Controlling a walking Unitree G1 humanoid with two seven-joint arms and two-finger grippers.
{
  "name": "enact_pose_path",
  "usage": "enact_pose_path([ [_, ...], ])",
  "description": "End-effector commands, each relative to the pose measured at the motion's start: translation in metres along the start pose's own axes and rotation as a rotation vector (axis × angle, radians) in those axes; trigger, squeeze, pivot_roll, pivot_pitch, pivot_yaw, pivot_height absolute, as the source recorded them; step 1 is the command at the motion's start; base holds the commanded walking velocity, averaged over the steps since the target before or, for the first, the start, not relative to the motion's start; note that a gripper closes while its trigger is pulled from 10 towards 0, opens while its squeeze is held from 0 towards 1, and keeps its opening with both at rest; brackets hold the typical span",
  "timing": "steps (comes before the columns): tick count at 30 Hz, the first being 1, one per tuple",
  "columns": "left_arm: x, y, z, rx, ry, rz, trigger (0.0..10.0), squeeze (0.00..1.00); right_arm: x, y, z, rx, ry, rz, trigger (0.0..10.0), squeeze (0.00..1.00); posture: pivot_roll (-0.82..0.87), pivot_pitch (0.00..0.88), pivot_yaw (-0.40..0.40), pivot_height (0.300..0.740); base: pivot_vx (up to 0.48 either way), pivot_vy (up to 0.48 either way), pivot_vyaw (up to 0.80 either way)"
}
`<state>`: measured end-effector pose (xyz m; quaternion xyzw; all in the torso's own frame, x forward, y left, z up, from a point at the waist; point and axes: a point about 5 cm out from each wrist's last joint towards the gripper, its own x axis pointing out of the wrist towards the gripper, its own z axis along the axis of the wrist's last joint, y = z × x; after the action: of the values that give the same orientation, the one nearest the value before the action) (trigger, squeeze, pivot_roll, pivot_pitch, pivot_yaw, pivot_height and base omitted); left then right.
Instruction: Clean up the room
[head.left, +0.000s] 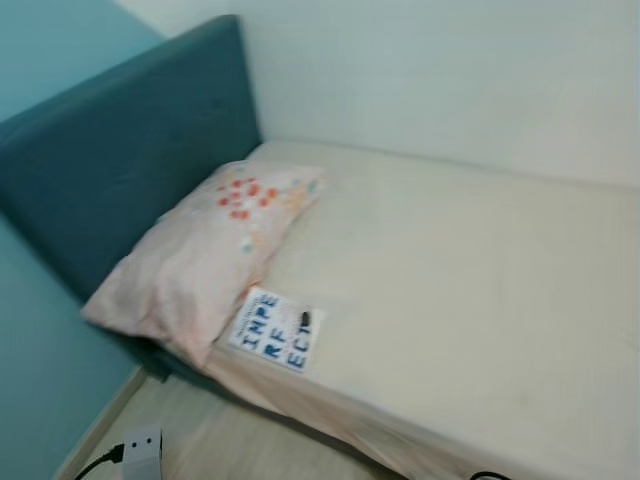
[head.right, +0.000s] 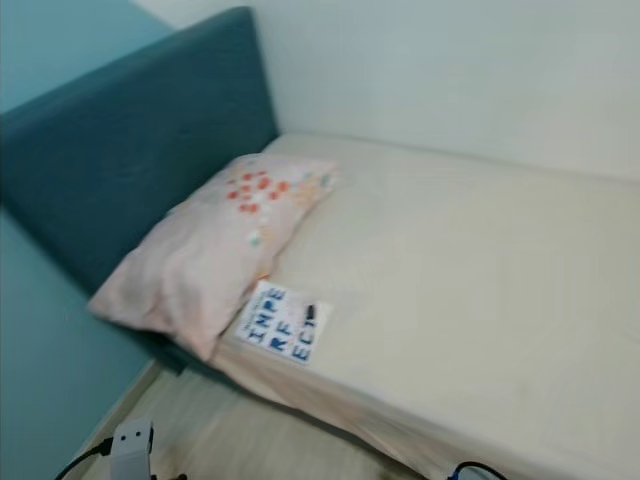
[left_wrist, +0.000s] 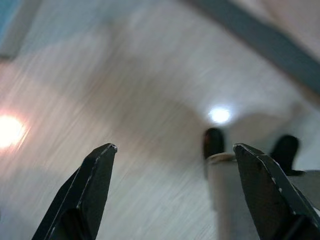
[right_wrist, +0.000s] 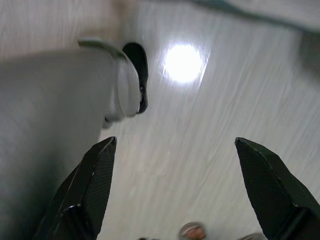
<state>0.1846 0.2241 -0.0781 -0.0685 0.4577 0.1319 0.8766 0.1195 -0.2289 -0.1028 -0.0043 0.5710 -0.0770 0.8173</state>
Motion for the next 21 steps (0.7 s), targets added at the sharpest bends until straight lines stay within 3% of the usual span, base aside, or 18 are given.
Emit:
enact_pose_path([
  [1,-0.001,-0.001,-0.006,0.01,0.025,0.001,10.0,0.0,0.001,0.014,-0.006,0.0,0.036,0.036,10.0,0.0,-0.1,0.089,0.083,0.74,0.0,0.0,0.0],
  [5,-0.001,0.0,-0.006,0.008,0.031,0.007,10.0,0.0,0.001,0.016,-0.003,-0.005,0.032,0.039,10.0,0.0,-0.1,0.088,0.082,0.74,0.0,0.0,0.0],
  [13,-0.001,0.0,-0.007,0.025,0.045,0.026,10.0,0.0,0.002,0.015,0.008,-0.03,-0.017,-0.007,10.0,0.0,-0.09,0.086,0.08,0.74,-0.338,0.0,0.0],
  [15,-0.001,0.0,-0.007,0.025,0.043,0.031,10.0,0.0,0.001,0.003,0.018,-0.068,-0.06,-0.103,10.0,0.0,-0.09,0.084,0.077,0.74,-0.356,0.0,0.0],
  [16,-0.001,0.0,-0.007,0.022,0.04,0.037,10.0,0.0,-0.002,-0.017,0.026,-0.111,-0.1,-0.232,10.0,0.0,-0.09,0.084,0.075,0.74,-0.356,0.0,0.0],
  [21,-0.001,0.0,-0.007,0.021,0.037,0.051,10.0,0.0,-0.005,-0.027,0.05,0.008,-0.223,-0.225,10.0,0.0,-0.09,0.08,0.071,0.74,-0.353,0.0,0.0],
])
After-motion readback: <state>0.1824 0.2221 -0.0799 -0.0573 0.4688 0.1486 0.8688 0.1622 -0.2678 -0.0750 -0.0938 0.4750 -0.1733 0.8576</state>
